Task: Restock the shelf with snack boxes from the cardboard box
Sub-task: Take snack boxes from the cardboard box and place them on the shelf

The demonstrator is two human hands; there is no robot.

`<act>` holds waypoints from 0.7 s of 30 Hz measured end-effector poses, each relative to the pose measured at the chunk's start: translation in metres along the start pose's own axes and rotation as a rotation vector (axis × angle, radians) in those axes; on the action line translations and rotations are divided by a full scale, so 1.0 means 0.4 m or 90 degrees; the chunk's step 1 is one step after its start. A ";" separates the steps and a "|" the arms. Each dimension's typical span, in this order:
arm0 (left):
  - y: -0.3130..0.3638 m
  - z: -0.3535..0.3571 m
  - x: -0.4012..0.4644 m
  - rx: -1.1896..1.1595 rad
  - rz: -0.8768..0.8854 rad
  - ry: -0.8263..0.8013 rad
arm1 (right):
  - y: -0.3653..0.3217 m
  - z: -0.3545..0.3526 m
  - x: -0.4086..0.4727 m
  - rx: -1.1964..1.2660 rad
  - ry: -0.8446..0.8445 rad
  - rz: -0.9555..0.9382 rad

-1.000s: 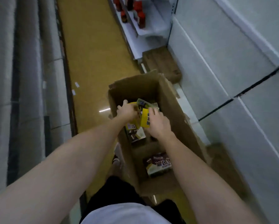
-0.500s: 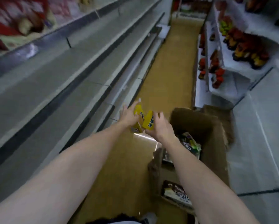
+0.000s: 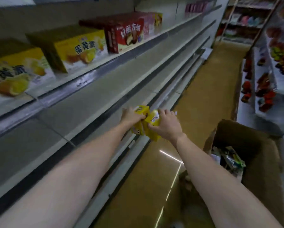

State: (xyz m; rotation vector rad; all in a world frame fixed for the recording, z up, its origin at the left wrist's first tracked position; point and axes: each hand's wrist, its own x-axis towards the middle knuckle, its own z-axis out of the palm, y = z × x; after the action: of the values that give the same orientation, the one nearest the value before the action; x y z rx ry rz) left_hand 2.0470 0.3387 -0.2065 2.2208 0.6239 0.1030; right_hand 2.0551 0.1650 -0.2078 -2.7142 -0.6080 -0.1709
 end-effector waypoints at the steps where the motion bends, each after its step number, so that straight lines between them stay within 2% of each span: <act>1: -0.018 -0.026 -0.021 -0.021 -0.002 0.005 | -0.023 -0.001 -0.014 -0.003 0.002 -0.006; 5: -0.088 -0.129 -0.111 -0.109 -0.033 0.022 | -0.107 -0.024 -0.058 0.000 -0.021 -0.036; 9: -0.128 -0.218 -0.228 -0.180 -0.057 0.092 | -0.190 -0.046 -0.104 -0.010 -0.016 -0.120; 13: -0.169 -0.298 -0.381 -0.171 -0.092 0.217 | -0.306 -0.073 -0.170 0.006 -0.004 -0.196; 21: -0.341 -0.515 -0.764 -0.170 -0.179 0.420 | -0.618 -0.111 -0.399 0.075 -0.068 -0.406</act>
State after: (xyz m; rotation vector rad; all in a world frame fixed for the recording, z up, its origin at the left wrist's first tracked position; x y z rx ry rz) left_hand 1.6689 0.4131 -0.1291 1.7981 1.1932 0.7479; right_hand 1.8023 0.2955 -0.1198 -2.3387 -1.4493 -0.1397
